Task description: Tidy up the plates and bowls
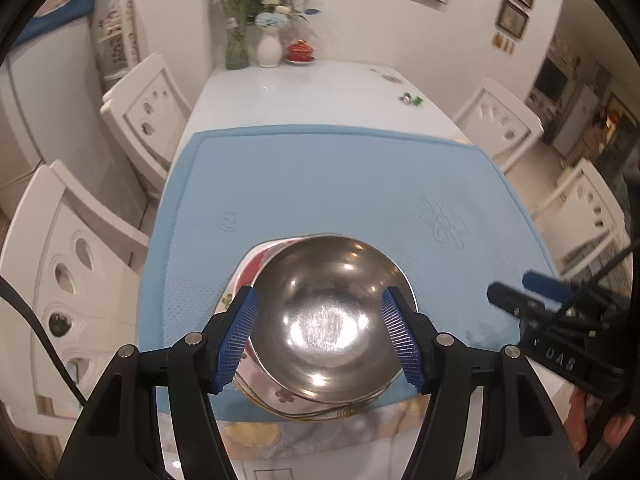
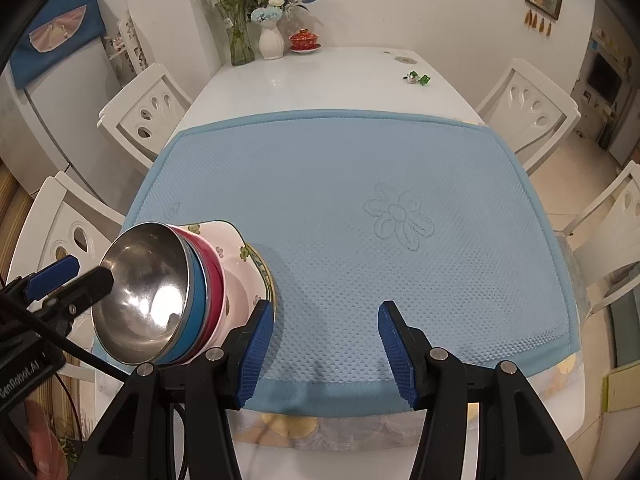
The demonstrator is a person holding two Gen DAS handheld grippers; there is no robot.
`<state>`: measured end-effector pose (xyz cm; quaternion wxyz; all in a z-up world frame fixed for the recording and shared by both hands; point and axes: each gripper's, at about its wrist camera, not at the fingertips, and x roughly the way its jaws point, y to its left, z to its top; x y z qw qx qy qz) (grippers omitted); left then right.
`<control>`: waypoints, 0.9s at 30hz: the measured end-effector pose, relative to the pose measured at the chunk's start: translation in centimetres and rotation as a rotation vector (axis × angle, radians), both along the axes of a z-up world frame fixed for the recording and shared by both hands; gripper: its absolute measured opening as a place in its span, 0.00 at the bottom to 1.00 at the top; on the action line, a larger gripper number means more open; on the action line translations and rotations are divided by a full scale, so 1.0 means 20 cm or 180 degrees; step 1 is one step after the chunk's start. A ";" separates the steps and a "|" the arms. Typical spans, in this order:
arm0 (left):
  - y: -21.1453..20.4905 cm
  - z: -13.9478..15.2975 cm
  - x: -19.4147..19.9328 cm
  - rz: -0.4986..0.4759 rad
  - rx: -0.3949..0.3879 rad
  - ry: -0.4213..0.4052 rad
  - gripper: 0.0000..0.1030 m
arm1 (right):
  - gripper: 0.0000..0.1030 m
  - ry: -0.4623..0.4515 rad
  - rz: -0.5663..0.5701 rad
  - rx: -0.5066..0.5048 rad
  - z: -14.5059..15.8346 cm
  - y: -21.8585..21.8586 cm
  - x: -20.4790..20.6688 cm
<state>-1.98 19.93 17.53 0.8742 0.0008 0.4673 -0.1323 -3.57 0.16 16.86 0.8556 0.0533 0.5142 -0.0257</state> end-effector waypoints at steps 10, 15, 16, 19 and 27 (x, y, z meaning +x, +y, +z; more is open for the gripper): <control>0.05 0.00 0.03 0.0349 -0.0107 -0.0123 0.61 | 0.51 0.0026 0.0024 -0.0001 -0.01 -0.01 -0.01; 0.04 0.03 0.02 0.0374 0.0018 -0.0221 0.61 | 0.51 0.0050 -0.0010 0.0051 -0.02 -0.02 0.00; 0.03 0.03 0.02 0.0367 0.0031 -0.0224 0.61 | 0.51 0.0051 -0.0015 0.0052 -0.02 -0.02 0.00; 0.03 0.02 0.02 0.0357 0.0069 -0.0196 0.61 | 0.51 0.0043 -0.0006 0.0024 -0.02 -0.02 0.00; 0.01 0.01 0.02 0.0332 0.0112 -0.0152 0.61 | 0.51 0.0067 -0.0008 0.0050 -0.03 -0.04 0.00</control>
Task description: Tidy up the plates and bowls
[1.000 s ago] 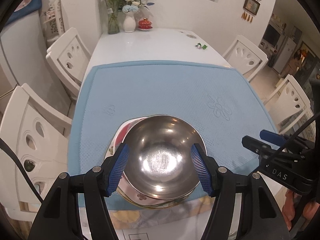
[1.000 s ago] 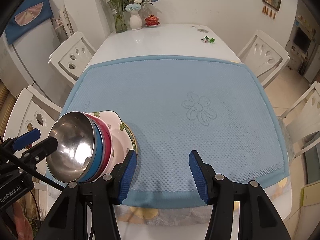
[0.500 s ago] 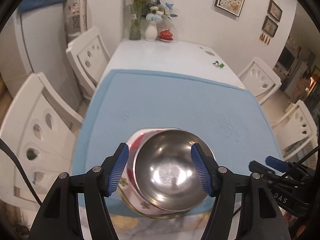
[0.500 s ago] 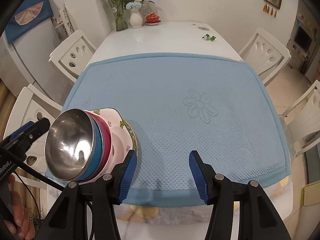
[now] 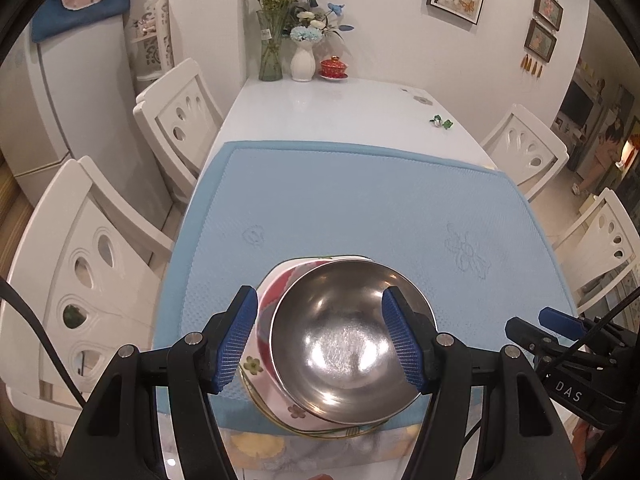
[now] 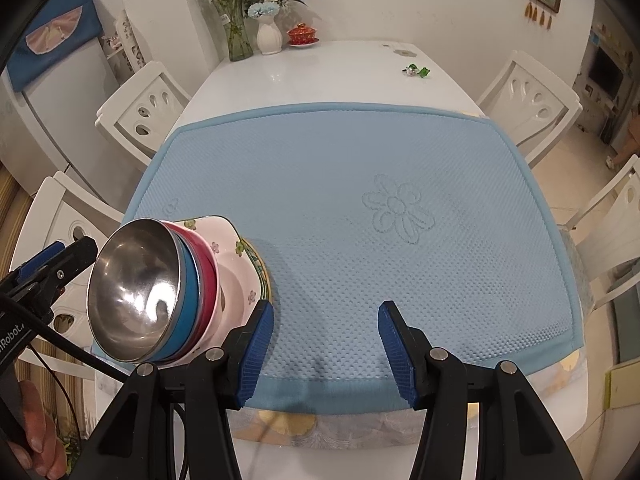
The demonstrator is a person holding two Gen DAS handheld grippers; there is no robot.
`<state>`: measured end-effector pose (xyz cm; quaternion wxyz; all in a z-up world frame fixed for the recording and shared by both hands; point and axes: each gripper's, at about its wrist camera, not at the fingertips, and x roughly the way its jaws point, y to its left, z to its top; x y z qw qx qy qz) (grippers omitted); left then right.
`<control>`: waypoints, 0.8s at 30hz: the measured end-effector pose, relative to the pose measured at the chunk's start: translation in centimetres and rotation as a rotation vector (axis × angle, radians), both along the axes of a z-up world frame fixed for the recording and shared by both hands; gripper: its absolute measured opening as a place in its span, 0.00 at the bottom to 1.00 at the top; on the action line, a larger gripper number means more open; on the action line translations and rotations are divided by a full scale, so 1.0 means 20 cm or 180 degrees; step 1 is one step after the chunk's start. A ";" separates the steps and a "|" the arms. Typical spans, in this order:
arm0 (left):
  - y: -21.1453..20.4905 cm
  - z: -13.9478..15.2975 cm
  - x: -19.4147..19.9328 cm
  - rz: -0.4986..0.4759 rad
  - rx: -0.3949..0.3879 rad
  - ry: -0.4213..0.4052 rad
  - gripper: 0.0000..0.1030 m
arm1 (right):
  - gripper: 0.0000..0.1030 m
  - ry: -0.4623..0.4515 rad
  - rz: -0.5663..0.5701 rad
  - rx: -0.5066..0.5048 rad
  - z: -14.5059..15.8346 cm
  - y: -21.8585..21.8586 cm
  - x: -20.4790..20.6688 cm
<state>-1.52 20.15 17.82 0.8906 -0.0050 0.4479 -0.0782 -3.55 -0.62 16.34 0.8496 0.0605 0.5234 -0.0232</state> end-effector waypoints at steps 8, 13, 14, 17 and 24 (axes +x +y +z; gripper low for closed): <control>-0.02 -0.02 0.00 -0.0021 0.0094 0.0088 0.61 | 0.51 0.0020 -0.0008 0.0039 -0.01 -0.02 -0.01; -0.05 0.00 -0.03 0.0004 0.0210 0.0037 0.64 | 0.51 0.0033 0.0041 0.0099 -0.01 -0.02 -0.01; -0.05 0.01 -0.03 0.0007 0.0223 0.0032 0.66 | 0.51 0.0034 0.0054 0.0109 -0.01 -0.02 -0.01; -0.08 0.02 -0.04 0.0034 0.0267 0.0031 0.68 | 0.51 0.0031 0.0098 0.0136 0.00 -0.02 -0.01; -0.15 0.03 -0.05 0.0130 0.0362 0.0062 0.68 | 0.51 0.0255 0.0055 0.0185 -0.04 -0.07 0.00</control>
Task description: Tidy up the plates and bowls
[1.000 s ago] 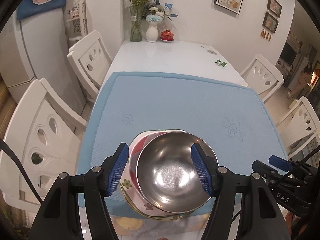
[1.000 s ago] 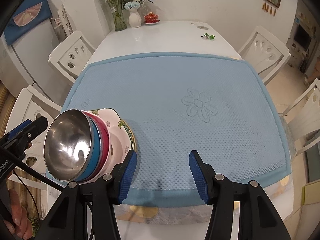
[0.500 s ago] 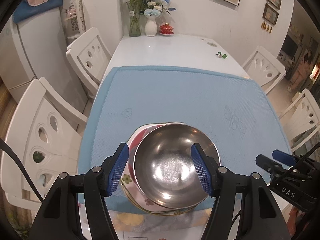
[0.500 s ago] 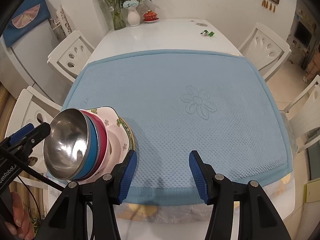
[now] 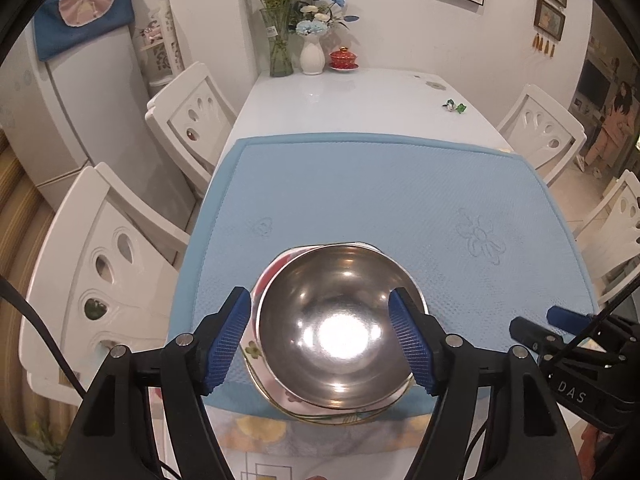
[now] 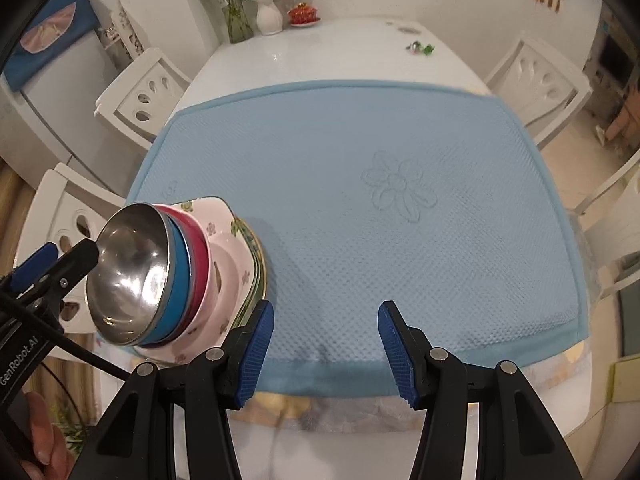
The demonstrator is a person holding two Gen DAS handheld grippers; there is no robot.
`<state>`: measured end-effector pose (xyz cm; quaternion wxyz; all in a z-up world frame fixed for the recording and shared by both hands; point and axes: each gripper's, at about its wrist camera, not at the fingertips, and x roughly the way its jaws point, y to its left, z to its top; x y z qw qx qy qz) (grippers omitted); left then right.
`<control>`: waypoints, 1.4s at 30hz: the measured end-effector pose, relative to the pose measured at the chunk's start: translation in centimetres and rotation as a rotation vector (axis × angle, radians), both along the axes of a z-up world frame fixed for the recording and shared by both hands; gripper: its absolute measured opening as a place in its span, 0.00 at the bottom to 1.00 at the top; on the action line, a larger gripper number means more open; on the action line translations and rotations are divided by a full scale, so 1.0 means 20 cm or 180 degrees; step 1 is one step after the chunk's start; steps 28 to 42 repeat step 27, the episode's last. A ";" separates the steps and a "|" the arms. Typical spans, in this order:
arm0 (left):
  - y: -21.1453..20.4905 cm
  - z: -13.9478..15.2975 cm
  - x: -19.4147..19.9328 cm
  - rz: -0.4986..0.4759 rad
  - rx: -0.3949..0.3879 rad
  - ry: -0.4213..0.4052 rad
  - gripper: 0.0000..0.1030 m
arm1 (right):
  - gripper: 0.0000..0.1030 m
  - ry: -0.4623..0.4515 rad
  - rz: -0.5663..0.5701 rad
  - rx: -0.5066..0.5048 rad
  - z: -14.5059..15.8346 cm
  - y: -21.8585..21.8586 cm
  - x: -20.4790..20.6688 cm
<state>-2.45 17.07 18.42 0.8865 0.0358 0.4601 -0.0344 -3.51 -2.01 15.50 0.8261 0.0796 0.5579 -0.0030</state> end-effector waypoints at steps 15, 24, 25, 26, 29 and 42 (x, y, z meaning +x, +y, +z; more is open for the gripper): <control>-0.22 0.02 -0.04 0.0046 0.0134 0.0081 0.68 | 0.51 -0.0007 0.0123 -0.0039 0.06 -0.16 -0.02; -0.28 0.02 -0.05 0.0156 0.0144 0.0013 0.71 | 0.51 0.0035 0.0155 -0.0036 0.05 -0.25 -0.03; -0.29 0.03 -0.06 0.0168 0.0182 -0.0027 0.71 | 0.51 0.0038 0.0158 -0.0037 0.05 -0.26 -0.03; -0.30 0.03 -0.06 0.0172 0.0201 -0.0040 0.72 | 0.51 0.0040 0.0159 -0.0037 0.05 -0.27 -0.02; -0.31 0.03 -0.06 0.0174 0.0205 -0.0035 0.72 | 0.51 0.0042 0.0162 -0.0032 0.05 -0.28 -0.02; -0.31 0.03 -0.06 0.0174 0.0205 -0.0035 0.72 | 0.51 0.0042 0.0162 -0.0032 0.05 -0.28 -0.02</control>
